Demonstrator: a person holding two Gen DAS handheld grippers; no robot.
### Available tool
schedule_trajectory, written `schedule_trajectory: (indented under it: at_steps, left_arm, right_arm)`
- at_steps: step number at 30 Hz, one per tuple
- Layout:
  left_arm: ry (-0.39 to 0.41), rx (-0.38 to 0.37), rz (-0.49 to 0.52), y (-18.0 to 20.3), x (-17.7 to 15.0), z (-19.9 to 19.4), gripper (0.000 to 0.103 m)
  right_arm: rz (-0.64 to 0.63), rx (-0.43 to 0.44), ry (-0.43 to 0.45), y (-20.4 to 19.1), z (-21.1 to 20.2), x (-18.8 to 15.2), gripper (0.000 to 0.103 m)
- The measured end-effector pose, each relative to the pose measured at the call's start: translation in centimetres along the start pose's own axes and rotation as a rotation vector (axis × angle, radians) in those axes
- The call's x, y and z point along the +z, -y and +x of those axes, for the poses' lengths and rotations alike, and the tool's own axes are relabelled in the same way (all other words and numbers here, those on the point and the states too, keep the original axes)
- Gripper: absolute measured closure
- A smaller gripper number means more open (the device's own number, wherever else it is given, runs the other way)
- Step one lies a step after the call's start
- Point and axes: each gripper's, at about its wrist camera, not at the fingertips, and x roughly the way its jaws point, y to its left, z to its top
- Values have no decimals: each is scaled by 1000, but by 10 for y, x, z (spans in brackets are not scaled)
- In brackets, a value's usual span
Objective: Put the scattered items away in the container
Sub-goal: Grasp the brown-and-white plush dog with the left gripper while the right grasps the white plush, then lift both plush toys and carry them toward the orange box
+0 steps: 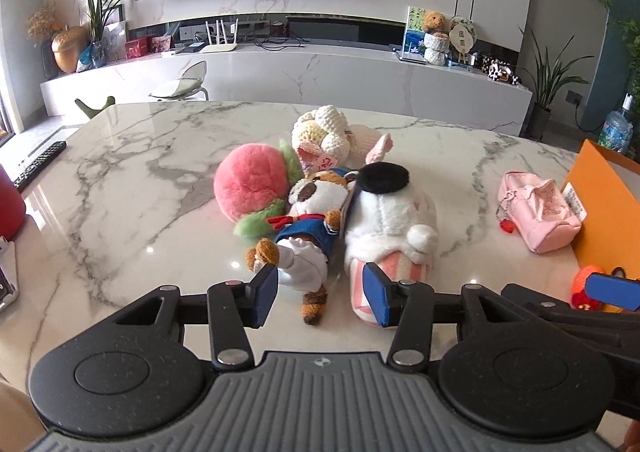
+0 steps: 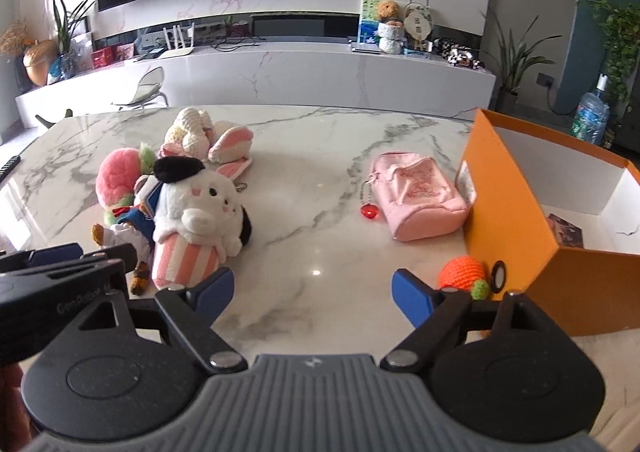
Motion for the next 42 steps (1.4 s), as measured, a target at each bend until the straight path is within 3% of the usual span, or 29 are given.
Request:
schedule_trajectory:
  at_steps: [2, 6, 8, 15, 26, 29, 35, 42]
  left_arm:
    - [-8, 24, 22, -2, 3, 8, 47]
    - [-22, -19, 93, -9, 11, 22, 46]
    - [-21, -58, 158, -13, 15, 27, 39]
    - [-42, -101, 300, -18, 19, 53, 38]
    - [-108, -156, 321, -19, 22, 83, 39]
    - [-115, -174, 306, -20, 22, 85, 52]
    - [-109, -167, 275, -23, 22, 85, 56]
    - [-103, -146, 244, -18, 19, 80, 59]
  right_arm:
    - [10, 34, -27, -1, 10, 4, 37]
    - [39, 105, -72, -4, 29, 12, 37]
    - [43, 140, -78, -9, 35, 16, 37]
    - [80, 210, -124, -22, 61, 27, 38]
    - [162, 280, -189, -33, 90, 42, 35]
    - [166, 280, -198, -39, 98, 44, 32]
    - [176, 263, -209, -47, 112, 44, 26]
    - [166, 242, -207, -51, 116, 44, 29]
